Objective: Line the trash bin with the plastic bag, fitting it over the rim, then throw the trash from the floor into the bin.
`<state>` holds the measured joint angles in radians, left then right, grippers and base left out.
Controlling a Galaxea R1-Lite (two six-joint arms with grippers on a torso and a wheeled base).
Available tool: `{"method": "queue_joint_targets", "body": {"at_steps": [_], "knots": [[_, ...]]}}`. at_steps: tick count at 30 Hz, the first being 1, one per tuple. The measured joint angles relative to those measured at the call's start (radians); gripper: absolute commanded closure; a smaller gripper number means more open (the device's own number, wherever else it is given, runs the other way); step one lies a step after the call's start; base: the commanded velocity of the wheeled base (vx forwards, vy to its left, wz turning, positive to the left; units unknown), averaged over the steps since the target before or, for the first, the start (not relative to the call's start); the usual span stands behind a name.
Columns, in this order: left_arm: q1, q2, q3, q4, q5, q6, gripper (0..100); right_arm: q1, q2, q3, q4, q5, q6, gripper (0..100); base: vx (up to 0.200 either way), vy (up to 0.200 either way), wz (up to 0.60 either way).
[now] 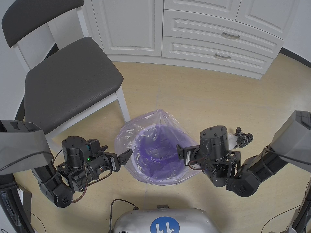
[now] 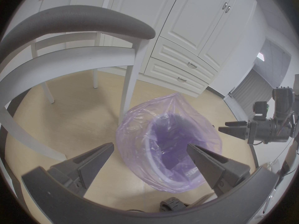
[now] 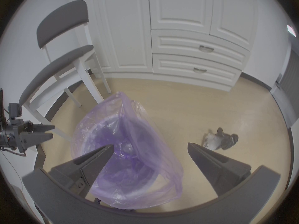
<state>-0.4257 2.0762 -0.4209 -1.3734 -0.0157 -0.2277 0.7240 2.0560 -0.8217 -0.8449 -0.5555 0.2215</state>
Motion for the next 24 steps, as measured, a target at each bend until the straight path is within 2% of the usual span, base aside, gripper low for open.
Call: {"method": "queue_joint_targets", "body": {"at_steps": [5,12,24], "knots": [[0.04,0.032,-0.027,0.004,0.0,0.03,0,-0.028,0.081,-0.016,-0.025,0.001,0.05,0,0.0,0.0,0.0],[0.054,0.055,-0.041,0.004,0.001,0.04,0,-0.079,0.149,-0.091,-0.035,0.008,0.055,0,0.0,0.0,0.0],[0.057,0.068,-0.049,-0.004,0.002,0.041,0,-0.24,0.227,-0.23,-0.033,0.009,0.057,0,0.0,0.0,0.0]]}}
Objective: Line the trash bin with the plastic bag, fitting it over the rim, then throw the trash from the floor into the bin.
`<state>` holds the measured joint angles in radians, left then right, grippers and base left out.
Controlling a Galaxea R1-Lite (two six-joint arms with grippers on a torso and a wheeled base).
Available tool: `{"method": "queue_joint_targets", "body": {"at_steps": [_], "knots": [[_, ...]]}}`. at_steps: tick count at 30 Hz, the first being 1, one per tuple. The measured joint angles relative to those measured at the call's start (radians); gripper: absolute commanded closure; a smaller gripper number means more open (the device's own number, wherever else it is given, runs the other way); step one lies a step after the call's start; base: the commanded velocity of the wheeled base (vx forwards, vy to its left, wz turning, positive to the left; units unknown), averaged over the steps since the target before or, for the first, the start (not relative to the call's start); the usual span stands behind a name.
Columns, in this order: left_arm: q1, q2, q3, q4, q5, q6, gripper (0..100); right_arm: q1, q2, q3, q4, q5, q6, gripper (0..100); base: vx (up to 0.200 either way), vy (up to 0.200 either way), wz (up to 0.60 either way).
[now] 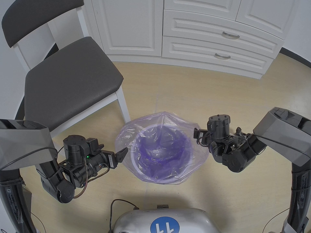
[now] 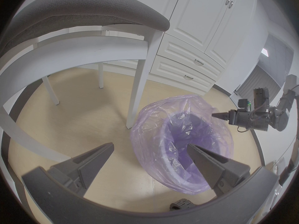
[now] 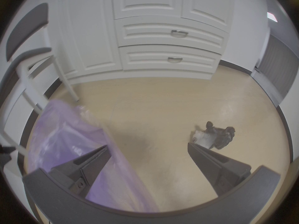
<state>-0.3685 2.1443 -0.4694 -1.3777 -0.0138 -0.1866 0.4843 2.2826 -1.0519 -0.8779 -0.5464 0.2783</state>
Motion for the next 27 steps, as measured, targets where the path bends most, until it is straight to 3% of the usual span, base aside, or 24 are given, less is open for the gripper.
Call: {"method": "queue_joint_targets", "body": {"at_steps": [6,14,21,27], "knots": [[0.0,0.004,-0.002,-0.004,0.001,-0.001,0,-0.033,0.02,-0.077,-0.008,0.0,0.074,0,0.0,0.0,0.0],[0.001,0.026,-0.025,-0.006,0.017,-0.003,0,-0.029,-0.008,-0.04,0.016,0.013,0.062,0,0.0,0.0,0.0],[0.005,0.073,-0.08,-0.006,0.075,-0.008,0,-0.018,-0.129,0.106,0.049,0.155,0.038,0,0.0,0.0,0.0],[0.009,0.122,-0.147,-0.005,0.139,-0.029,0,-0.013,-0.184,0.133,0.058,0.19,0.075,0,0.0,0.0,0.0]]}}
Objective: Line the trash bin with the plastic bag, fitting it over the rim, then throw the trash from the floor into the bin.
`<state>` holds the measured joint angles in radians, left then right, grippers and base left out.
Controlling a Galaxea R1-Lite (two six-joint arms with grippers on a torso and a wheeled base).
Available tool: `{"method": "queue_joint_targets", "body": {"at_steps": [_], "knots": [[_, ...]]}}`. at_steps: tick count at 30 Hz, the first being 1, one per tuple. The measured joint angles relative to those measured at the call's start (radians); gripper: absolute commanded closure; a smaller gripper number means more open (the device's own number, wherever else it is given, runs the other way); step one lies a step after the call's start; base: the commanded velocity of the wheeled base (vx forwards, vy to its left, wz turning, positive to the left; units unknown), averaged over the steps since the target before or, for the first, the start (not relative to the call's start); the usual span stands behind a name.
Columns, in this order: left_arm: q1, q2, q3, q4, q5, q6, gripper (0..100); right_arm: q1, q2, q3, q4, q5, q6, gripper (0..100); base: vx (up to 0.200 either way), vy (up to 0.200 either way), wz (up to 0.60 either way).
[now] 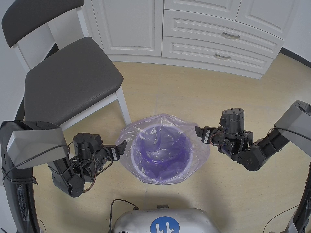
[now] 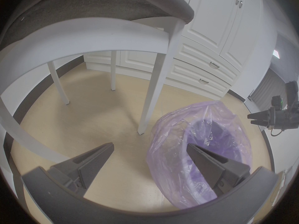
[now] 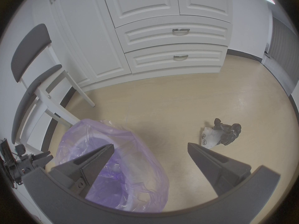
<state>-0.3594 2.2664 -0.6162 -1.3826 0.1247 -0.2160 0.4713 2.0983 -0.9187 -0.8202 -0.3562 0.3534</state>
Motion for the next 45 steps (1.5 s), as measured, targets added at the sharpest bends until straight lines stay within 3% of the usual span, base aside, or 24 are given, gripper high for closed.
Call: {"method": "queue_joint_targets", "body": {"at_steps": [14,37,45], "knots": [[0.012,0.062,-0.09,0.0,0.061,-0.041,0,-0.004,0.086,-0.059,0.04,-0.001,0.015,0,0.0,0.0,0.0],[0.015,0.176,-0.247,0.001,0.126,-0.111,0,-0.075,0.32,-0.368,0.031,-0.039,0.243,0,0.0,0.0,0.0],[0.016,0.216,-0.28,0.01,0.153,-0.111,0,-0.076,0.361,-0.395,0.032,-0.039,0.254,0,0.0,0.0,0.0]]}}
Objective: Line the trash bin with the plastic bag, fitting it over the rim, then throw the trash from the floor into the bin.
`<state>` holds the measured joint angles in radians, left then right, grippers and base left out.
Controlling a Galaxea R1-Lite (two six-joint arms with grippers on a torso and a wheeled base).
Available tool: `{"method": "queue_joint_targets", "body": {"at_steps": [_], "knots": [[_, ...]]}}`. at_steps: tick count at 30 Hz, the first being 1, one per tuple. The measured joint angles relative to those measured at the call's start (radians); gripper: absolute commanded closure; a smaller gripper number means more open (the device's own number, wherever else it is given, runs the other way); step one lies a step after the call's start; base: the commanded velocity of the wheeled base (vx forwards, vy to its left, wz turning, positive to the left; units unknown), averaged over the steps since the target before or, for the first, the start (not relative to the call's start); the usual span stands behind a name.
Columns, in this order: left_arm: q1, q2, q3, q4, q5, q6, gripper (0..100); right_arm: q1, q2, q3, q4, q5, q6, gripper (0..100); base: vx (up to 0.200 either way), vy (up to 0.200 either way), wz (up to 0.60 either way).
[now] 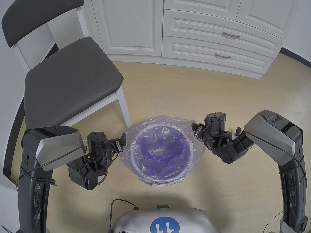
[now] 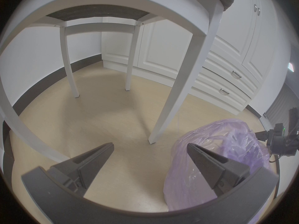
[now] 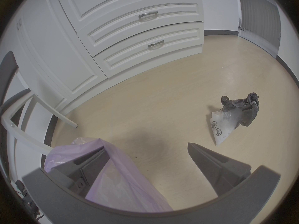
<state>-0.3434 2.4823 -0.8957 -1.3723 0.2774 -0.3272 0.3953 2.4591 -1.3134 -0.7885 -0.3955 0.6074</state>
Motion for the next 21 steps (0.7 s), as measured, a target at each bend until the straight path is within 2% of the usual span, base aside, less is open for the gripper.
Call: {"method": "queue_joint_targets", "body": {"at_steps": [10,21], "knots": [[-0.003,0.042,-0.002,0.013,0.024,0.017,0,-0.001,0.022,0.0,0.011,0.001,-0.006,0,0.0,0.0,0.0],[-0.006,0.018,0.076,0.058,0.015,0.064,0,-0.003,0.025,0.017,0.014,0.001,-0.024,0,0.0,0.0,0.0]]}}
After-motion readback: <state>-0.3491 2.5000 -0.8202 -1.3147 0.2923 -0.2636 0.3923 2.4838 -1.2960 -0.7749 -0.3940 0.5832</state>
